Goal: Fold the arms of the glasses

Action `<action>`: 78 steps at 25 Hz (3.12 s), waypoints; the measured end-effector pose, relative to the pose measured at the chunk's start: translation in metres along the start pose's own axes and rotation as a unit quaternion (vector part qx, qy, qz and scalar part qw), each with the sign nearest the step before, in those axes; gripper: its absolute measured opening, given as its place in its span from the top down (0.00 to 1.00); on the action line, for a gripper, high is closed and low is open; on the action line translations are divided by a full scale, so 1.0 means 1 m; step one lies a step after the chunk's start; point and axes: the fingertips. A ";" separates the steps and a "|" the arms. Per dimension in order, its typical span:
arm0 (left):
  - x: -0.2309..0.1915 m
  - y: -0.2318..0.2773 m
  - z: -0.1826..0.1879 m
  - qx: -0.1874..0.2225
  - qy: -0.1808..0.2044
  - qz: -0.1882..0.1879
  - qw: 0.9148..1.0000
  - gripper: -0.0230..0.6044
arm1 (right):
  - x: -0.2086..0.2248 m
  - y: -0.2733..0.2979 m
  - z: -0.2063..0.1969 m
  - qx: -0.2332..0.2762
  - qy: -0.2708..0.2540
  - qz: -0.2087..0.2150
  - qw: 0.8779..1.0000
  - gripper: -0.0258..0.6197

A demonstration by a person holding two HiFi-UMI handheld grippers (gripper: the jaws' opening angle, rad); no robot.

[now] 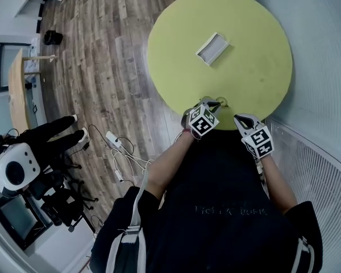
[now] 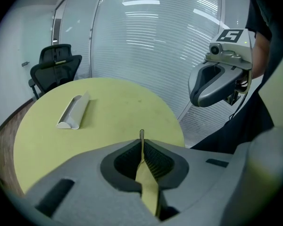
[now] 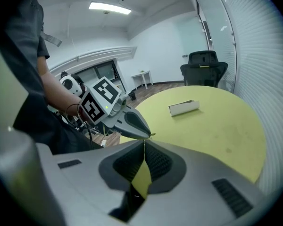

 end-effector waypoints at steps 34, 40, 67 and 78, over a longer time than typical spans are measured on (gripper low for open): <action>-0.009 0.061 -0.014 -0.048 -0.054 -0.023 0.997 0.91 | 0.024 -0.014 -0.015 -0.034 0.020 -0.023 0.999 0.91; -0.008 0.074 -0.021 -0.042 -0.056 -0.019 0.997 0.91 | 0.024 -0.016 -0.028 -0.042 0.015 -0.021 0.999 0.91; 0.017 -0.052 0.005 0.162 -0.028 0.014 0.986 0.93 | -0.004 0.005 -0.003 0.006 0.018 0.009 1.000 0.91; 0.029 -0.135 0.036 0.308 -0.057 0.054 0.948 0.93 | -0.021 0.001 0.013 0.042 -0.008 0.023 0.999 0.91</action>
Point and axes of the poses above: the fingertips, and each gripper's own axes: y forward along the fingers, x to its right, z out of its top, and after that the axes turned 15 degrees about -z, right-handed
